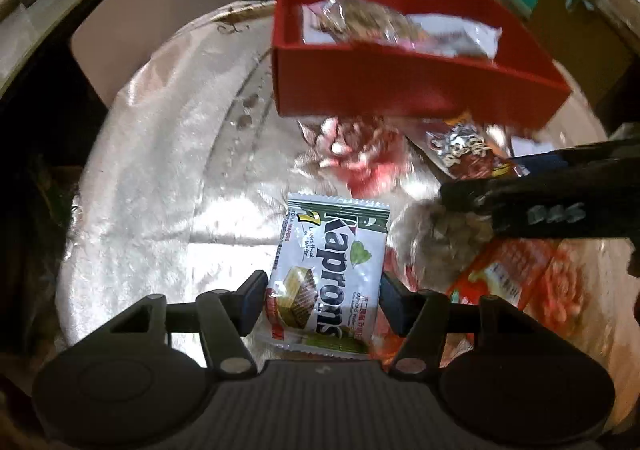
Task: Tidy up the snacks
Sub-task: 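Grasp the Kaprons packet with the left gripper while the right gripper grasps the brown pouch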
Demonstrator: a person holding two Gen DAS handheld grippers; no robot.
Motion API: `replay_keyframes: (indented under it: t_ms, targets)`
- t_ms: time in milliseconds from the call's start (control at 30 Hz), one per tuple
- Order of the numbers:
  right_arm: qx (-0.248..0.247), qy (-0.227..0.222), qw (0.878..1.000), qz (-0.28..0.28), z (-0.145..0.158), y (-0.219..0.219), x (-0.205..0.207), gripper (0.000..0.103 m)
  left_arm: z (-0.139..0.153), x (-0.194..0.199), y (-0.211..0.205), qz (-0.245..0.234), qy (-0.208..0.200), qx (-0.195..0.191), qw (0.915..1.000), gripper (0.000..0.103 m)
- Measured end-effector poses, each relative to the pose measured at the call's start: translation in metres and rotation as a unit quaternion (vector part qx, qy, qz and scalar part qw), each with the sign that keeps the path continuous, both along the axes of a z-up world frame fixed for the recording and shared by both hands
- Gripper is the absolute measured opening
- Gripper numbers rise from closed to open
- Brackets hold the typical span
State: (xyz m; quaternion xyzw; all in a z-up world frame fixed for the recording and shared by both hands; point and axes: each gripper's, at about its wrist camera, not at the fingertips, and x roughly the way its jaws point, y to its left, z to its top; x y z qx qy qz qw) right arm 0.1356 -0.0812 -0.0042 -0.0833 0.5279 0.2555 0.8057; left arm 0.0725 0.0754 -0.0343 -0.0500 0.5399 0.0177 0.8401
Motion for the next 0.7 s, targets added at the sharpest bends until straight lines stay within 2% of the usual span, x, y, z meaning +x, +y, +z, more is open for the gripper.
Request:
replay_keyframes:
  t_ms: [167, 300, 433, 533, 700]
  targets:
    - [0.028, -0.012, 0.999, -0.016, 0.019, -0.011, 0.006, 0.066, 0.016, 0.005, 0.002, 0.01, -0.027, -0.015, 0.9995, 0.053]
    - [0.005, 0.024, 1.0, -0.02, -0.005, -0.012, 0.006, 0.066, 0.015, 0.01, -0.001, 0.013, -0.025, -0.014, 0.9995, 0.053]
    - [-0.017, 0.039, 0.999, -0.019, -0.023, -0.009, 0.008, 0.066, 0.006, 0.01, -0.008, 0.002, -0.01, -0.005, 0.9999, 0.053]
    - [0.005, 0.045, 0.999, -0.027, -0.02, -0.009, 0.012, 0.065, 0.006, 0.009, -0.007, 0.003, -0.01, -0.006, 0.9999, 0.053]
    - [0.053, 0.07, 0.996, -0.036, -0.013, -0.017, 0.014, 0.065, 0.015, 0.009, 0.001, 0.012, -0.02, -0.033, 0.9992, 0.051]
